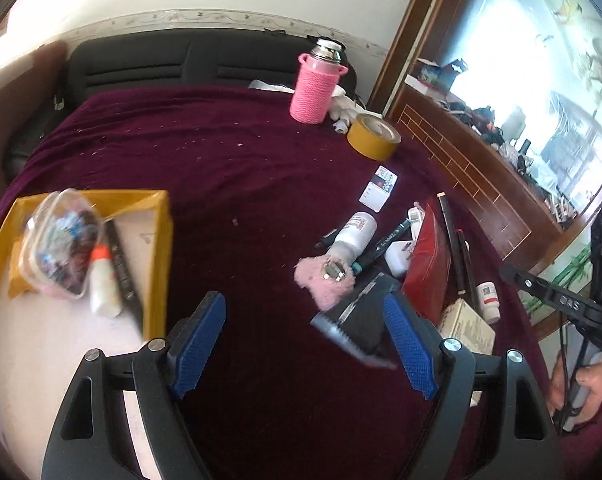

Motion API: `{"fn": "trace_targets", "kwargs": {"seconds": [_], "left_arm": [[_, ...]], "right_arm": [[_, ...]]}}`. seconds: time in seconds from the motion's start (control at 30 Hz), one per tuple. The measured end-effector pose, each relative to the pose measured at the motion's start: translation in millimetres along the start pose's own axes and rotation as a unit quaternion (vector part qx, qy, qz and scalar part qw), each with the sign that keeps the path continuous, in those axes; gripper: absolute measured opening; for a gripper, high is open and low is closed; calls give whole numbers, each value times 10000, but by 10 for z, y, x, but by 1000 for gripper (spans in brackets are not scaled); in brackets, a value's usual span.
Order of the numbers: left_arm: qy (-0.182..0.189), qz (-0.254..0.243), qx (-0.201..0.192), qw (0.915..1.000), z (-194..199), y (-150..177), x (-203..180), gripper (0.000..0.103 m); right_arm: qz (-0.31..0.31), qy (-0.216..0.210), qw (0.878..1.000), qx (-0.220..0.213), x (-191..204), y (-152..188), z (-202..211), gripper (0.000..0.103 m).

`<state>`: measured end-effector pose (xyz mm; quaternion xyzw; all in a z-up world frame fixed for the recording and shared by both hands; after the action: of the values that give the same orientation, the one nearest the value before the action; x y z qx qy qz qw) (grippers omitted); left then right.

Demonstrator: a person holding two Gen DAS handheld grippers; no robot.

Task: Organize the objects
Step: 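Grasp the white medicine bottle with the left gripper, then carry the bottle to the tray with the left gripper while the right carries the blue-white medicine box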

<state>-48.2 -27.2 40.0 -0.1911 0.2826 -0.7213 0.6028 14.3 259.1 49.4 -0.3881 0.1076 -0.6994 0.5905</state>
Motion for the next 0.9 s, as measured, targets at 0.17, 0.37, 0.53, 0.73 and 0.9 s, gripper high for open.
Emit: {"fn": "trace_targets", "kwargs": {"seconds": [0.17, 0.37, 0.53, 0.73, 0.9], "left_arm": [[-279, -462, 24, 9985, -401, -286, -277, 76], [-155, -1222, 46, 9924, -866, -456, -761, 76], [-165, -1738, 286, 9842, -1239, -441, -977, 76], [9, -1689, 677, 9833, -1462, -331, -965, 41], [-79, -1645, 540, 9849, -1423, -298, -937, 38]], "right_arm": [[-354, -225, 9990, -121, -318, 72, 34, 57], [-480, -449, 9978, -28, -442, 107, -103, 57], [-496, -538, 9973, -19, -503, 84, -112, 57], [-491, -457, 9977, -102, -581, -20, -78, 57], [-573, -425, 9975, -17, -647, -49, -158, 57]]}}
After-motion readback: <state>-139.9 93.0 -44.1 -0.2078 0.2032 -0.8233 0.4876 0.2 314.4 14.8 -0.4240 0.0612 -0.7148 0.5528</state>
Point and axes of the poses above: each gripper's, at about its wrist camera, not at the fingertips, and z roughly against the way its jaws point, x to its left, y to its underside, the point moved 8 cm from there along -z, roughly the way its jaws point, and after that the axes turned 14 degrees about -y, right-handed, at the moved point
